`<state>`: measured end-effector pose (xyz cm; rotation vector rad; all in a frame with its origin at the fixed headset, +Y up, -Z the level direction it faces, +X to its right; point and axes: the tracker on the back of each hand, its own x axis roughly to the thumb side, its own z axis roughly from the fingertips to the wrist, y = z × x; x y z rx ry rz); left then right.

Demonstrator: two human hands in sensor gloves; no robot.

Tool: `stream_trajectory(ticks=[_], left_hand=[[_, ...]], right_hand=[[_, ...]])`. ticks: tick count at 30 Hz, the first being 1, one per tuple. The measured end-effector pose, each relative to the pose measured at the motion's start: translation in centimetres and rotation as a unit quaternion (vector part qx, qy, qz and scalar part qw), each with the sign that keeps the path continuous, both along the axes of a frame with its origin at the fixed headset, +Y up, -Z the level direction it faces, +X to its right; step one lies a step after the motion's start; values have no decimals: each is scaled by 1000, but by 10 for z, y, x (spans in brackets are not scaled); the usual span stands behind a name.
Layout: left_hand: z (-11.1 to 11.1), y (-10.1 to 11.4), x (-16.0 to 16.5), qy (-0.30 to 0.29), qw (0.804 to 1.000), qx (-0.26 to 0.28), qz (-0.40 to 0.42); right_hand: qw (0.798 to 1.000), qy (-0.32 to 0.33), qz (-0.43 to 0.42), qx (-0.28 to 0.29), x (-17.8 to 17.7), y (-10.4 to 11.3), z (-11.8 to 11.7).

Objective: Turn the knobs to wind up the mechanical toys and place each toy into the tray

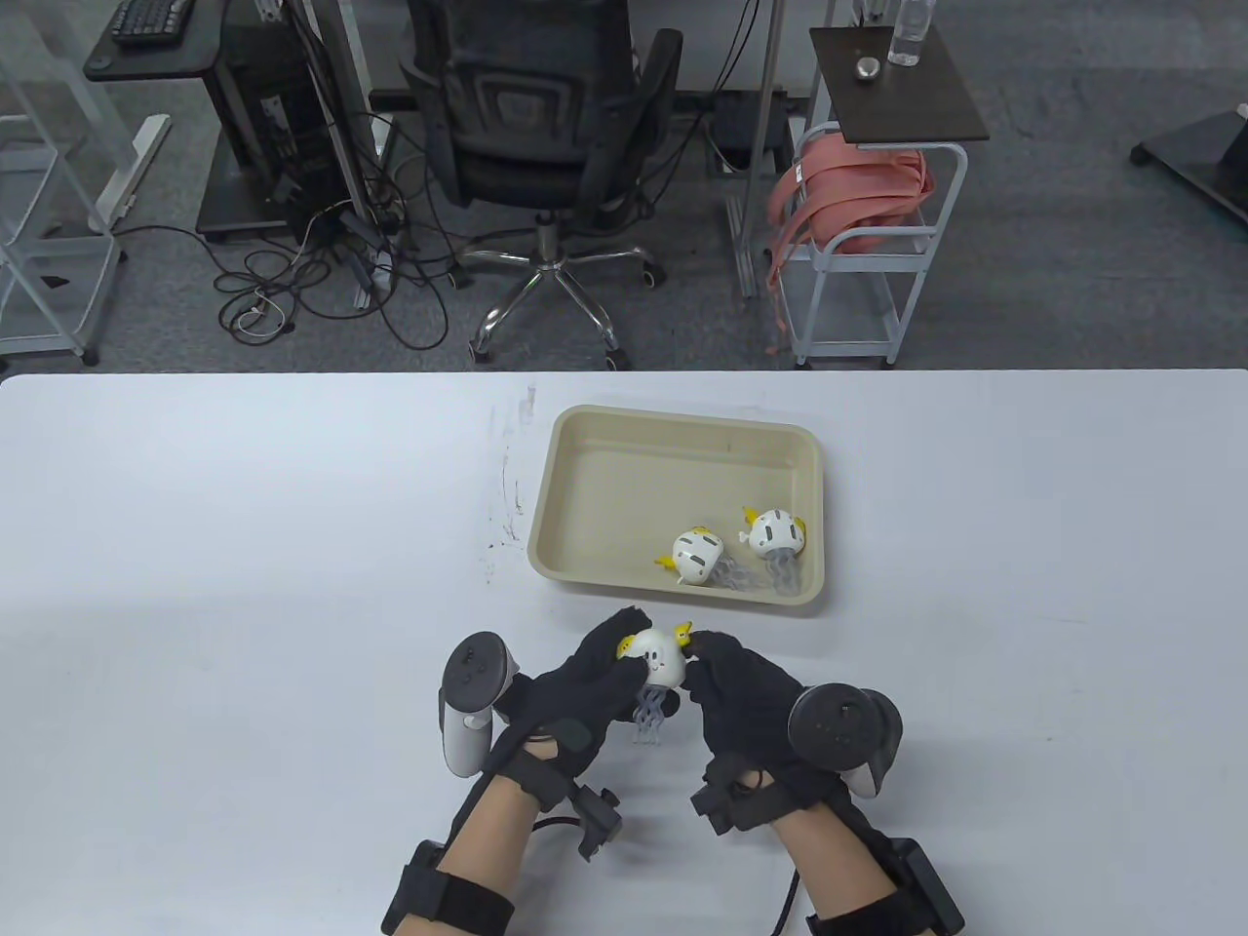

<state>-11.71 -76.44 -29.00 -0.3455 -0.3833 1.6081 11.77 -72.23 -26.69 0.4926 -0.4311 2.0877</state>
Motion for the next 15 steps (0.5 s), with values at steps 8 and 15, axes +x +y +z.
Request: stream_trajectory(ticks=[8, 15], left_hand=[[1, 2, 4, -11, 999, 27, -27], [0, 7, 4, -16, 996, 67, -59]], right_hand=[[996, -15, -63, -61, 8, -6, -6], [977, -1, -129, -167, 16, -16, -14]])
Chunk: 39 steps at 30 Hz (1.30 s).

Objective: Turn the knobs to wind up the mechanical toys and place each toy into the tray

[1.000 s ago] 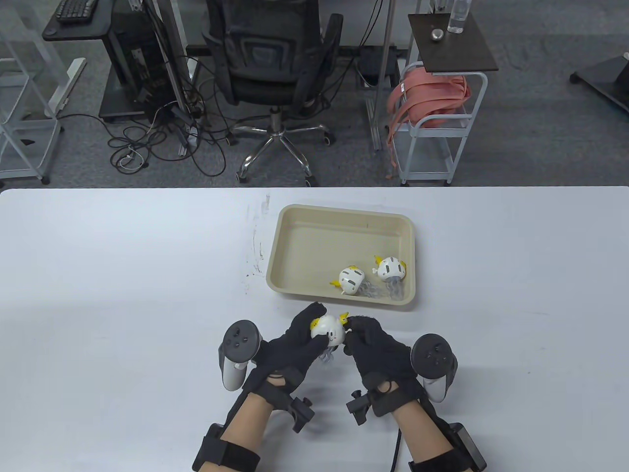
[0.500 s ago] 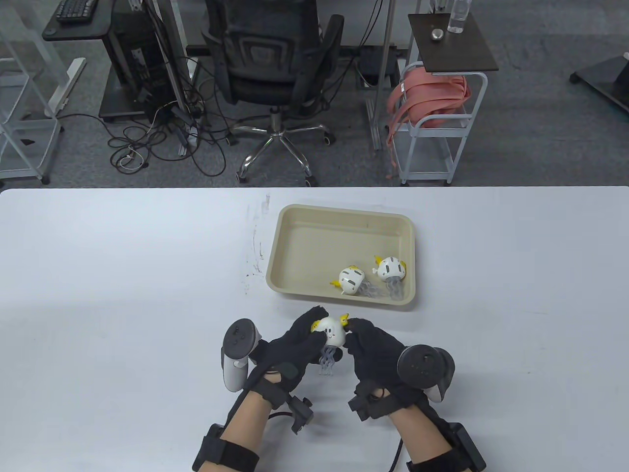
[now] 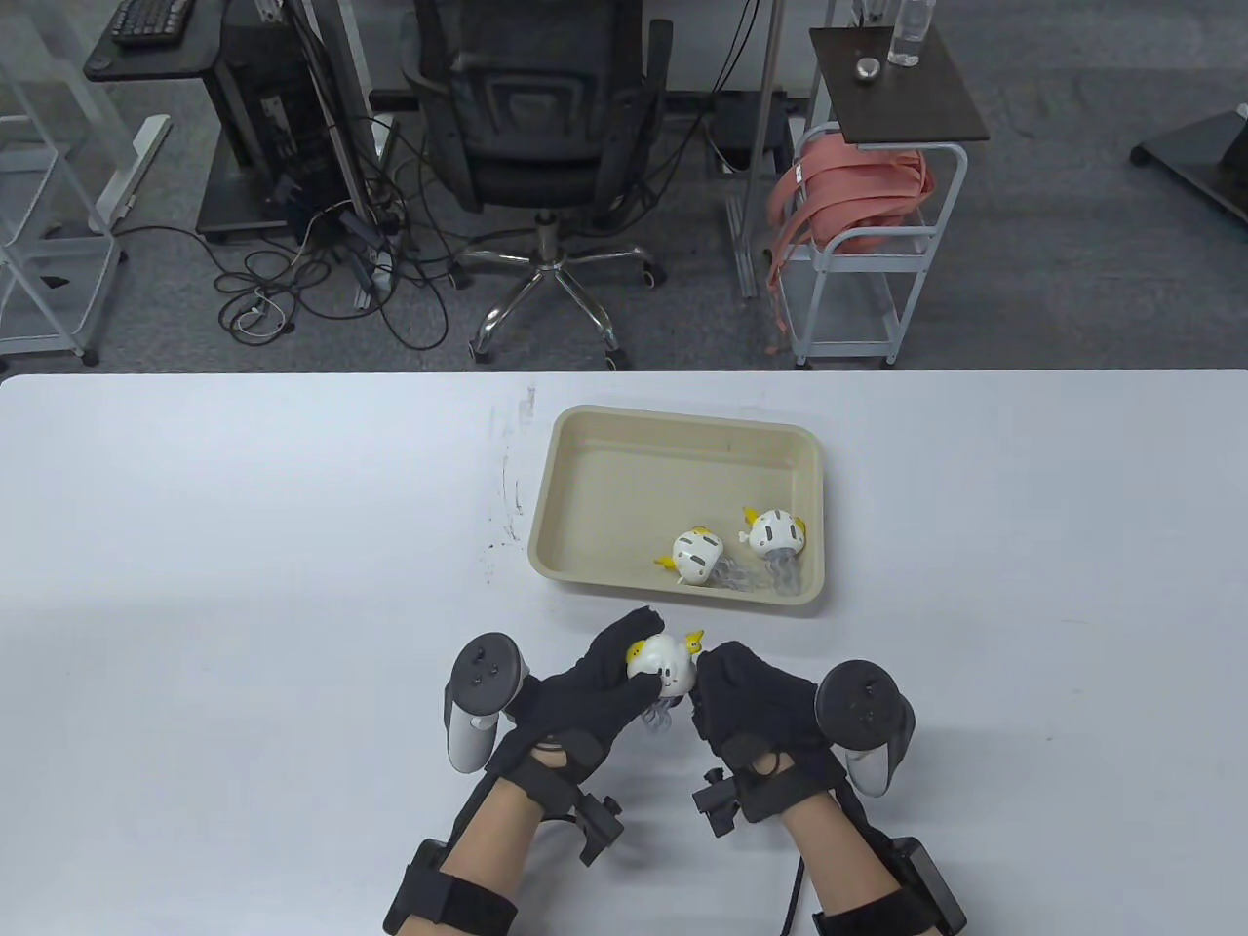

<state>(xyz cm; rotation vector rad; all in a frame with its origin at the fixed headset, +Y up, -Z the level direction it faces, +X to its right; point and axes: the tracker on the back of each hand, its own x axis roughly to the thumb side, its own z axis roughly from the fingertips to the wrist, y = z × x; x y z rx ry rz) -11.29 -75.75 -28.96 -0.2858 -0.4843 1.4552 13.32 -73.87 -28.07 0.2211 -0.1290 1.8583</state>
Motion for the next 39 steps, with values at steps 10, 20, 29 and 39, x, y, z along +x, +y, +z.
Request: stream_trajectory(ticks=[10, 20, 29, 39], left_hand=[[0, 0, -1, 4, 1000, 18, -15], [-1, -1, -3, 20, 999, 18, -24], [-2, -6, -6, 29, 1000, -6, -3], [-3, -6, -8, 27, 999, -19, 16]], right_hand=[[1000, 5, -10, -15, -1, -4, 0], [1000, -3, -5, 3, -3, -2, 2], [999, 20, 7, 24, -10, 1, 5], [998, 33, 30, 48, -14, 4, 6]])
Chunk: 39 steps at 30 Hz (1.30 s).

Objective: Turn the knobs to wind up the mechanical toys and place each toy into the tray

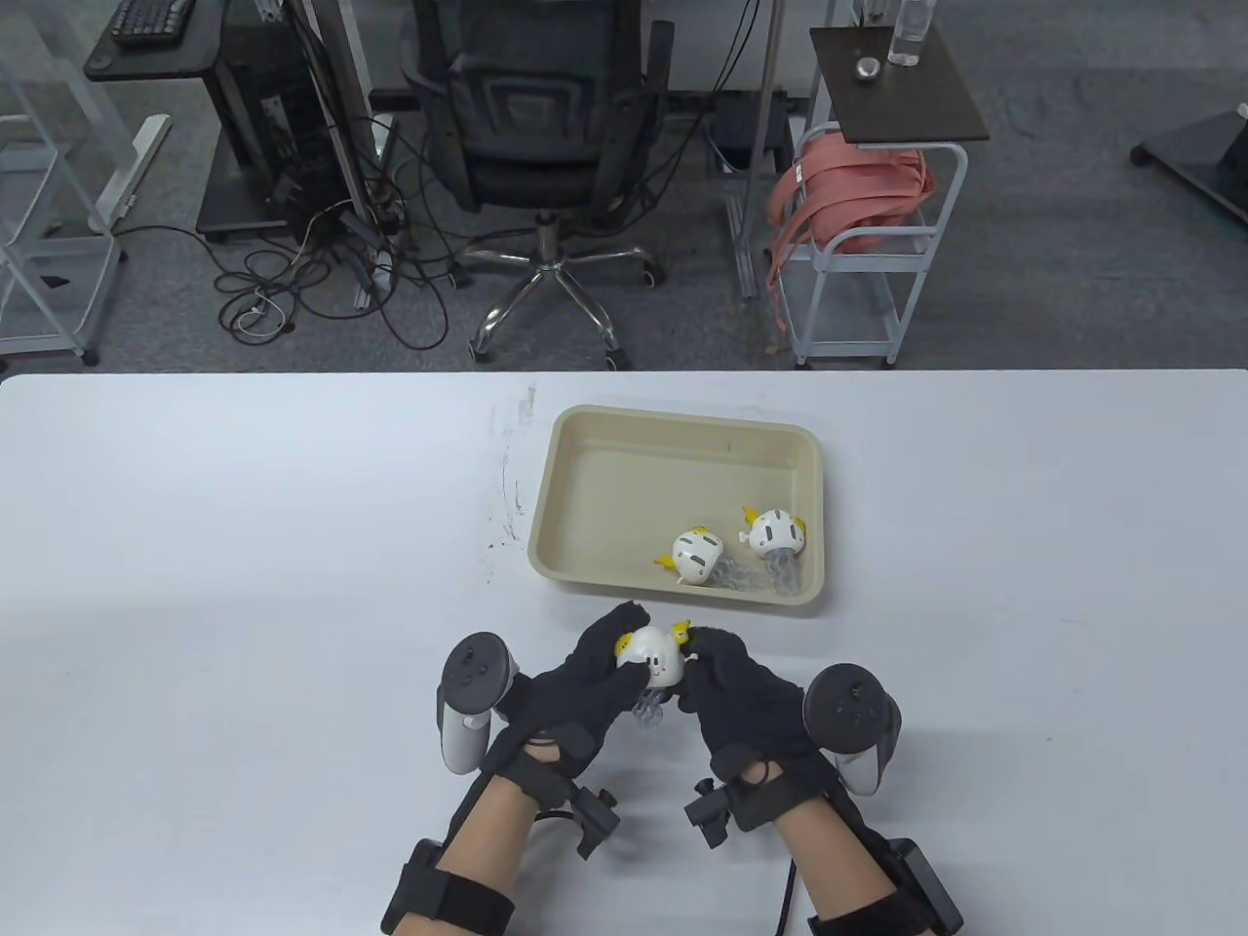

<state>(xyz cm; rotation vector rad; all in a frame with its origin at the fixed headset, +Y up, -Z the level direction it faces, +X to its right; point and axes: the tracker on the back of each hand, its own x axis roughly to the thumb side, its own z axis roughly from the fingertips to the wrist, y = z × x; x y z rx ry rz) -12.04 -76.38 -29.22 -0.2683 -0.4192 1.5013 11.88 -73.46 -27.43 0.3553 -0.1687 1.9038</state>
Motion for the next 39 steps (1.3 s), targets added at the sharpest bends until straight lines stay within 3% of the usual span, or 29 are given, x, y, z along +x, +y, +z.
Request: stream_trajectory(ticks=[5, 12, 16, 19, 27, 39], left_hand=[[1, 0, 0, 5, 1000, -12, 8], [1, -4, 2, -11, 997, -52, 52], [1, -3, 2, -14, 998, -44, 41], [1, -2, 5, -23, 998, -36, 36], [2, 6, 7, -35, 999, 17, -6], [2, 6, 5, -14, 999, 30, -32]], right_hand=[[999, 0, 28, 22, -2, 2, 1], [991, -28, 83, 98, -2, 10, 6], [991, -36, 84, 100, -1, 10, 6], [994, -48, 62, 80, 3, 8, 4], [995, -32, -56, -75, 14, -6, -7], [996, -38, -44, -63, 12, -8, -5]])
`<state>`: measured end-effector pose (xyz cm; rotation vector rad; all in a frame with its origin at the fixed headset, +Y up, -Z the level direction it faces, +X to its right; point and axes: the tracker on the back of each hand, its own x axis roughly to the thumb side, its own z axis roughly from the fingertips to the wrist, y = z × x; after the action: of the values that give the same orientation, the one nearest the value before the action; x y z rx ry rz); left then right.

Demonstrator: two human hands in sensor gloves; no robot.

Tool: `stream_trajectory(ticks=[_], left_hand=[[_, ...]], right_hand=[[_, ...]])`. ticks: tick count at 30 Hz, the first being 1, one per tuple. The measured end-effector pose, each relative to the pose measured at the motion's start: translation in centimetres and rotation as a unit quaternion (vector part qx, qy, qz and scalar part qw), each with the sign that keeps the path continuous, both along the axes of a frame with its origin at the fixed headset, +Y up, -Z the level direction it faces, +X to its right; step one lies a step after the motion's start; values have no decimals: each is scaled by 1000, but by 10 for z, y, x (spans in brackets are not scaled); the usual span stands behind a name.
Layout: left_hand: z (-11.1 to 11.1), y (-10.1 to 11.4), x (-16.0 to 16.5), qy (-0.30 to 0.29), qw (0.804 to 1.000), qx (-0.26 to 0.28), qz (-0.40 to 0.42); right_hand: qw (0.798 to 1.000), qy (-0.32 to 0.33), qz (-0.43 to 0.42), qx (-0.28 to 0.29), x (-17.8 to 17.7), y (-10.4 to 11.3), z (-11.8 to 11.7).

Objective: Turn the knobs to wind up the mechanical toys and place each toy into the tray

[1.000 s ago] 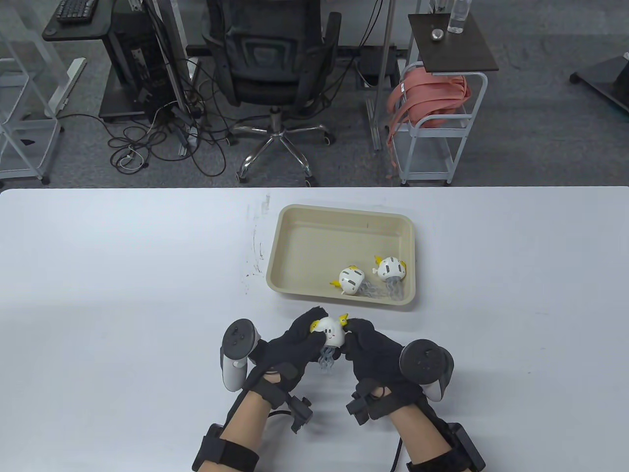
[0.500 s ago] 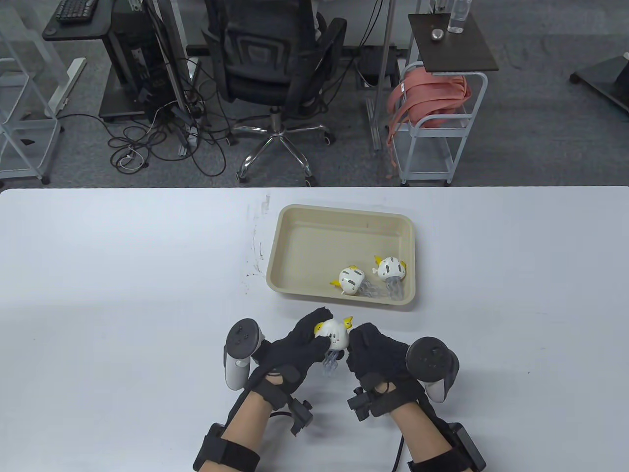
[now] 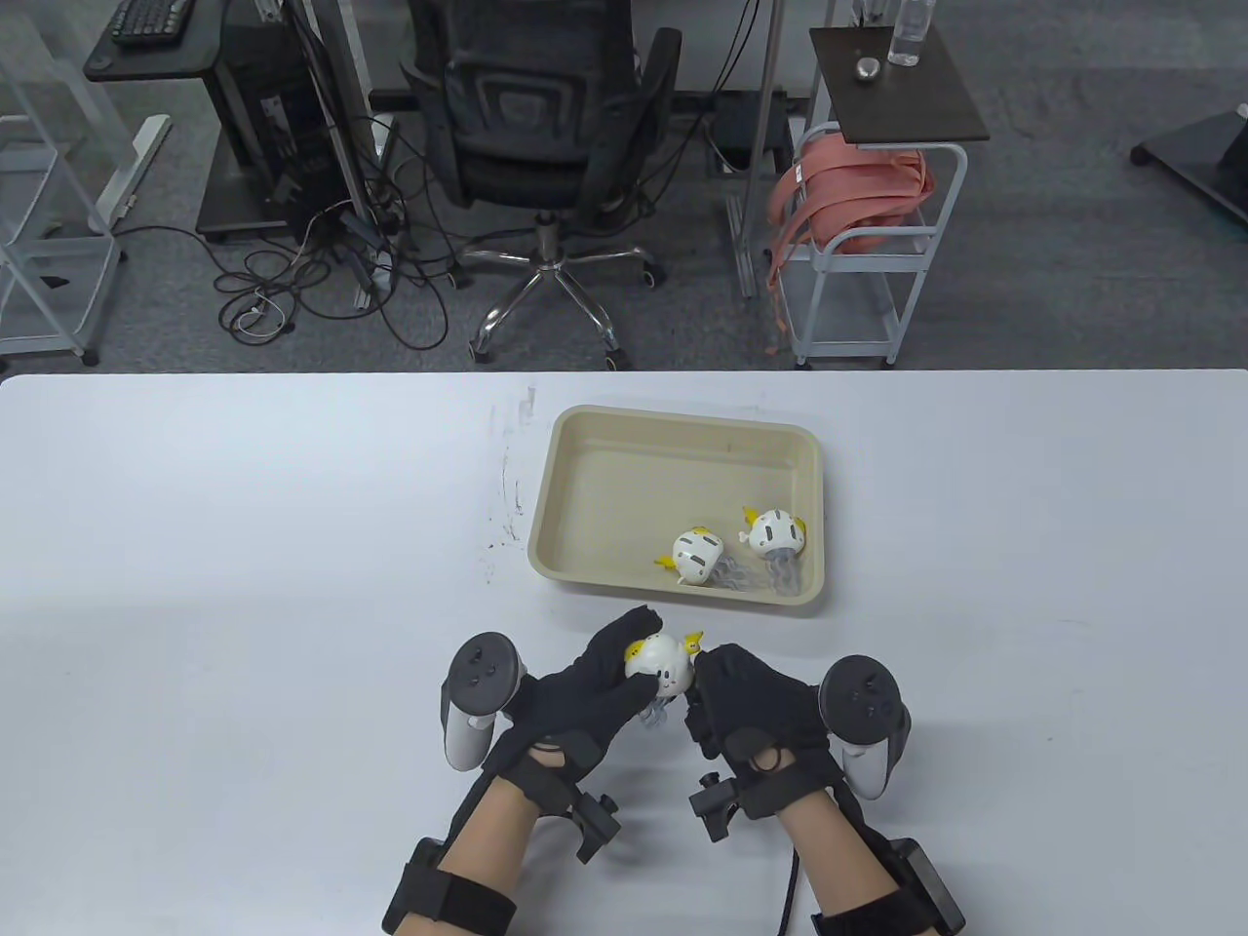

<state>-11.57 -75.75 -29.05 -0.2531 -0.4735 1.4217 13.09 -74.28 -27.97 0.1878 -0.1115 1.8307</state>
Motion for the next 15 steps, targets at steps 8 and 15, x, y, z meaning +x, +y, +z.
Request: stream_trajectory(ticks=[8, 15], left_hand=[[-1, -5, -5, 28, 999, -36, 26], [-1, -6, -4, 17, 997, -54, 50]], right_hand=[[998, 14, 29, 45, -10, 7, 6], [993, 14, 73, 88, -14, 15, 10]])
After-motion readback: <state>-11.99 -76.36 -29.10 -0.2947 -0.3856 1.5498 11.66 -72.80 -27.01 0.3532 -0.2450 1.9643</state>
